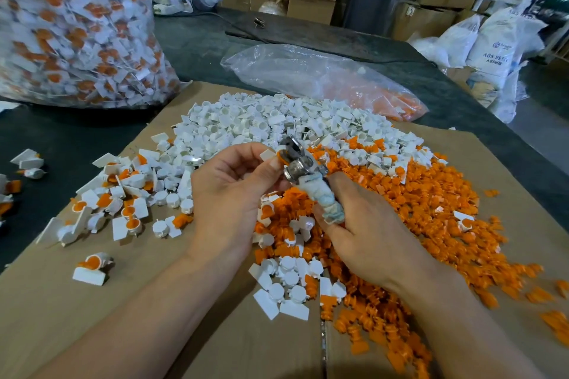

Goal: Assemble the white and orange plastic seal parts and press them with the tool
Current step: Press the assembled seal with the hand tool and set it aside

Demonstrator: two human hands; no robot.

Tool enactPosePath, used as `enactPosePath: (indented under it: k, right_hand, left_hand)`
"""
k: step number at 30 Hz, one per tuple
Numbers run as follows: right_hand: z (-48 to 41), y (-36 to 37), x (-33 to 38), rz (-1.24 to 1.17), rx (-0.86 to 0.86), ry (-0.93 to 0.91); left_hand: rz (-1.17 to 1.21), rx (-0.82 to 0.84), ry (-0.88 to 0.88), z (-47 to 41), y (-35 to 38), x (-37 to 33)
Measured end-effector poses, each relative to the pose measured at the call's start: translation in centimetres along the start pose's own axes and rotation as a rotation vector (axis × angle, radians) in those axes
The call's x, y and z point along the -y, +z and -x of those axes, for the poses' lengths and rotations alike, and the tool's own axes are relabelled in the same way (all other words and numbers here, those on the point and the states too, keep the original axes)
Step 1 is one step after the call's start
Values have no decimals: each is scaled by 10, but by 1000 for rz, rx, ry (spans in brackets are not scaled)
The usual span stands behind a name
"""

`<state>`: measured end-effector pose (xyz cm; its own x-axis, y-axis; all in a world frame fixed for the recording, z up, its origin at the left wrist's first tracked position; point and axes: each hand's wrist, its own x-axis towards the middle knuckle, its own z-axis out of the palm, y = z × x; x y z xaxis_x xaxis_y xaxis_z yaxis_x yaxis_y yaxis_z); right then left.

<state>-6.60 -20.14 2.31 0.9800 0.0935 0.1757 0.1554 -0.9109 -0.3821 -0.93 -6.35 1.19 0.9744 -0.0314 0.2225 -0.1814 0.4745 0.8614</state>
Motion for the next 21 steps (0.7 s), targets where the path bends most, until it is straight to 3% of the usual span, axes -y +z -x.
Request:
enactPosePath:
  k: [21]
  right_hand:
    - [-4,2,6,-35,39,5]
  left_hand:
    - [11,-32,-1,0,3,-4]
